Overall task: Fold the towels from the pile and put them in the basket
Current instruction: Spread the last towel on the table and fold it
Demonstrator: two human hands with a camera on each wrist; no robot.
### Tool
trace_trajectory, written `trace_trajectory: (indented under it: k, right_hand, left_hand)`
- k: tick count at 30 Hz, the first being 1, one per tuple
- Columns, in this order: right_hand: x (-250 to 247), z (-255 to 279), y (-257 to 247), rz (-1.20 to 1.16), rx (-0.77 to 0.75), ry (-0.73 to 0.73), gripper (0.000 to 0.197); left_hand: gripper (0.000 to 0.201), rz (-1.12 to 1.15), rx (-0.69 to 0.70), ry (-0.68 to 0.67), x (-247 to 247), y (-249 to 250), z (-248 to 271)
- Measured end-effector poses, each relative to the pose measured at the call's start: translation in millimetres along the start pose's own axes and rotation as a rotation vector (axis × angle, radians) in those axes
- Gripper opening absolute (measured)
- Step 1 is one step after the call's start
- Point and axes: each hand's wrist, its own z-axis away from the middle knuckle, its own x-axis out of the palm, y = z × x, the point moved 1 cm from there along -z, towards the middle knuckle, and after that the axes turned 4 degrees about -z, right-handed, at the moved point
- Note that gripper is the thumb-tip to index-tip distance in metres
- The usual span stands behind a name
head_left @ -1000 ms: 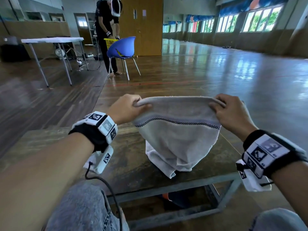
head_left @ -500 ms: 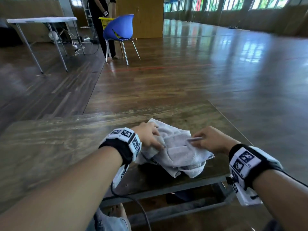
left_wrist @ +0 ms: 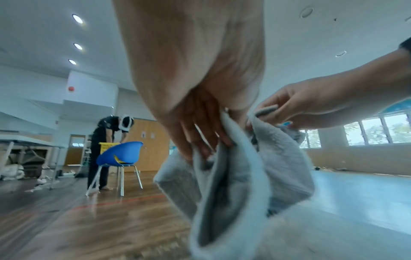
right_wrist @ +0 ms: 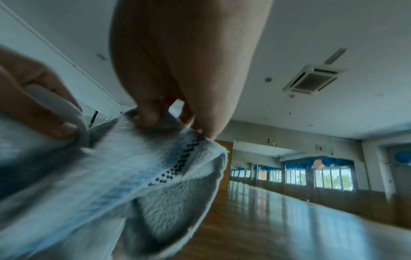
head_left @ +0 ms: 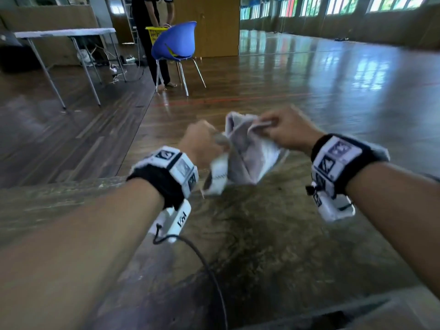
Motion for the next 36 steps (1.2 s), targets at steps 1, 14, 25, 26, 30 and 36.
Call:
trace_trajectory:
  k: [1, 14, 25, 26, 30, 36]
  right_hand:
    - [-10, -11, -2, -0.018, -0.026, 0.115, 0.012]
    - [-26, -40, 34, 0.041, 0.327, 0.304, 0.020]
    - [6, -41, 41, -0.243, 0.218, 0.295, 0.012]
    - [9, -36, 44, -0.180, 0.253, 0.250, 0.015]
    - [20, 0, 55, 0.101, 0.267, 0.070, 0.020]
    - [22, 77, 51, 0.184, 0.263, 0.064, 0.022]
  left_hand:
    - [0.035, -0.024, -0.001, 0.106, -11, -5, -8]
    - [0.018, 0.453, -0.339, 0.278, -54, -51, -6]
    - [0.035, 0.235, -0.327, 0.466, -41, -84, 8]
    - [0.031, 0.150, -0.342, 0.317, -38, -84, 12]
    - [0.027, -0.088, -0.344, -0.103, -31, -85, 40]
    - [0.027, -0.114, -0.326, -0.294, -33, -69, 84]
